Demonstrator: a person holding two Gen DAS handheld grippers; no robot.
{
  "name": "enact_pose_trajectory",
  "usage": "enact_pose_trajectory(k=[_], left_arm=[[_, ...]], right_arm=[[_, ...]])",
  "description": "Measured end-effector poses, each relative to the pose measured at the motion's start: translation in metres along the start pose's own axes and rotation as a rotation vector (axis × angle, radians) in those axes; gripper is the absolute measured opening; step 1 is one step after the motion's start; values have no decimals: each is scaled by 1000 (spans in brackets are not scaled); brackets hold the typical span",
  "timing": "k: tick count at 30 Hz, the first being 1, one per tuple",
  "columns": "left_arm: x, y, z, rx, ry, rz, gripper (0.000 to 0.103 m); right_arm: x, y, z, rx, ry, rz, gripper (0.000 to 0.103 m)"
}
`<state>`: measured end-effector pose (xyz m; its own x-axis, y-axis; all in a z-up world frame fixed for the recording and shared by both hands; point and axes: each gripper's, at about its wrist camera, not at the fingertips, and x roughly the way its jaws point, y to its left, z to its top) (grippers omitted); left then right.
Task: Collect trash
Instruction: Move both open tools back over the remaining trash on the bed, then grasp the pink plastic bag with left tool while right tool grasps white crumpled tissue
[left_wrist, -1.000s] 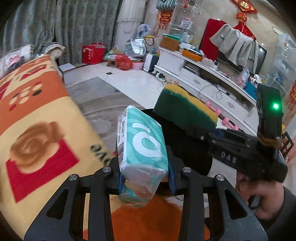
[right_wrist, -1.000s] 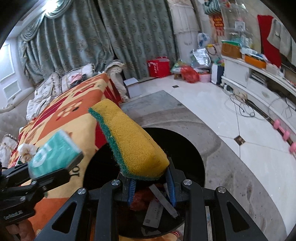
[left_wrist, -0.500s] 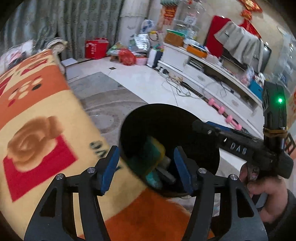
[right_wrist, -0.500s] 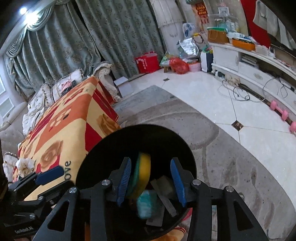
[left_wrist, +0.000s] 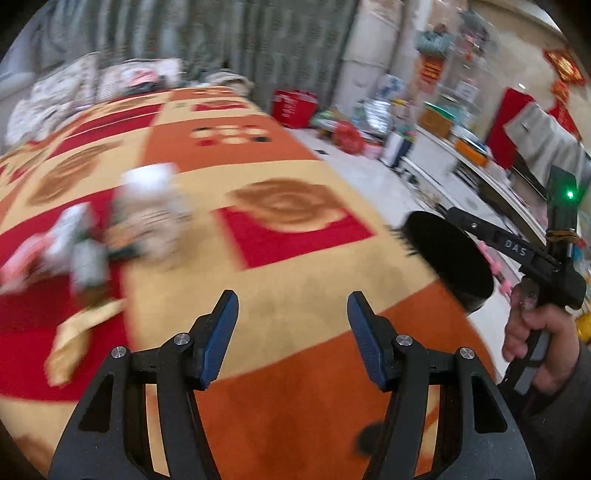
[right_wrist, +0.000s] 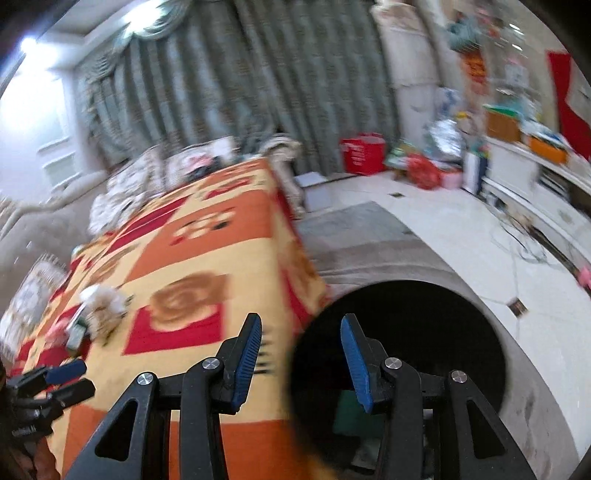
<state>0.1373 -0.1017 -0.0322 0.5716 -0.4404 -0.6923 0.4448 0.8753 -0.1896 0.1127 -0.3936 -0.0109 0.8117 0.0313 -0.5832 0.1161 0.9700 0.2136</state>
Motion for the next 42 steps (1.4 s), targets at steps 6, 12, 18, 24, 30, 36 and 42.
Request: enact_pose_trajectory(k=[6, 12, 18, 24, 30, 36, 42], left_arm=[[-44, 84, -32, -80, -22, 139, 60], [-65, 146, -48, -183, -40, 238, 60], [-59, 178, -28, -211, -64, 272, 60], [-33, 192, 13, -98, -53, 307, 64], [4, 209, 19, 7, 45, 301, 64], [-1, 220, 19, -76, -2, 240, 25], [-17, 210, 14, -83, -61, 215, 9]], right_arm=[[20, 71, -18, -118, 92, 242, 43], [32, 121, -39, -228, 147, 335, 44], [44, 141, -49, -259, 178, 344, 44], [50, 146, -55, -279, 203, 338, 44], [51, 144, -55, -265, 213, 337, 44], [46, 150, -48, -277, 192, 385, 44], [74, 177, -14, -221, 209, 459, 44]])
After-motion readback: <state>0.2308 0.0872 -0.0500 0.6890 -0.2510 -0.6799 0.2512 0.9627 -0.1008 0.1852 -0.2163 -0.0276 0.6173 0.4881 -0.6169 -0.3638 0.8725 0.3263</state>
